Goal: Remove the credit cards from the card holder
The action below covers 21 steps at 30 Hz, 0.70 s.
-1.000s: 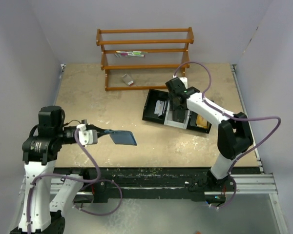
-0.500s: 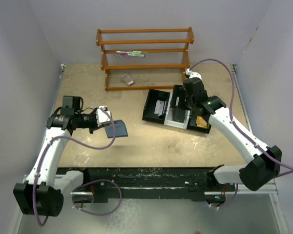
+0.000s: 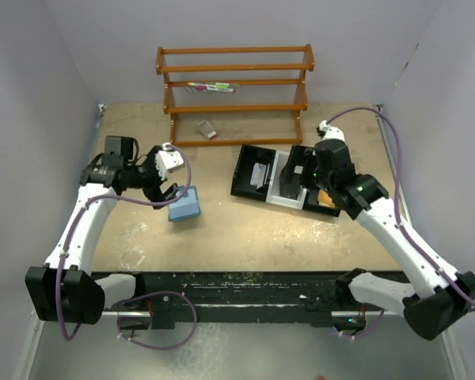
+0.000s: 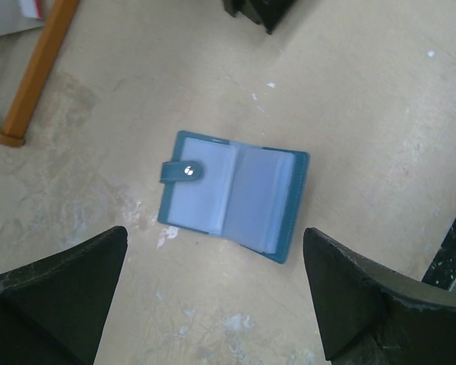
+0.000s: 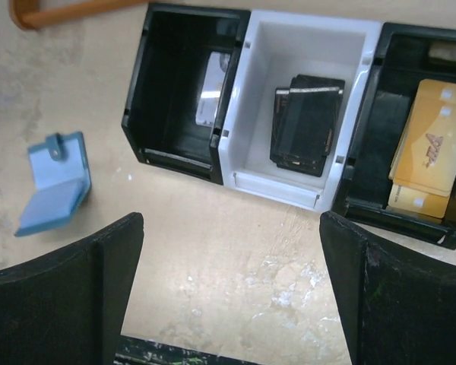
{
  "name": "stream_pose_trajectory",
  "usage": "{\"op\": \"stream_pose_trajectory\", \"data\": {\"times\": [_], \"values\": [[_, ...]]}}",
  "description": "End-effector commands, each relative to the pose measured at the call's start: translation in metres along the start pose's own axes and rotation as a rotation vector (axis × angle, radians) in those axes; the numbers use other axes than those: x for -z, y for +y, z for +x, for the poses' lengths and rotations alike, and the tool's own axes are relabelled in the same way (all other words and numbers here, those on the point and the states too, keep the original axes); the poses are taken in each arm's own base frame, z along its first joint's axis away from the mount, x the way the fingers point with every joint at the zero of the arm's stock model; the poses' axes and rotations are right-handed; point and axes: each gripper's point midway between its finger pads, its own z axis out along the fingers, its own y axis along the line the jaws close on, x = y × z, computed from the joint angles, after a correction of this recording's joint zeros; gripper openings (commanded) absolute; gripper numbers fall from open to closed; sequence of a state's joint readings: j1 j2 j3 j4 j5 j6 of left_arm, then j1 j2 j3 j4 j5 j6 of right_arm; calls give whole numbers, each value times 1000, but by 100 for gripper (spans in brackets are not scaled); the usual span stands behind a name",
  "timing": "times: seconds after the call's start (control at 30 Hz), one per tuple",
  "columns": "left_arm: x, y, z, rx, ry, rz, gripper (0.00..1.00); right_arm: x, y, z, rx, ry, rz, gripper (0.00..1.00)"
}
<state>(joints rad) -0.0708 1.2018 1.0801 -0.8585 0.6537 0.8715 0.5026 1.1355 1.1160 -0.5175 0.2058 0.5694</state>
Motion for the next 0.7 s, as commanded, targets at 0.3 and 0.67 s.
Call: {"op": "stream_pose_trajectory", "data": {"times": [0.3,0.67], "values": [[65,99,12,495,-146,-454,99,58,-120,-26,-222,-417,363,100],[48,90,58,616,-223,-636,100,66,-201,-11,-241,-593,686,100]]}}
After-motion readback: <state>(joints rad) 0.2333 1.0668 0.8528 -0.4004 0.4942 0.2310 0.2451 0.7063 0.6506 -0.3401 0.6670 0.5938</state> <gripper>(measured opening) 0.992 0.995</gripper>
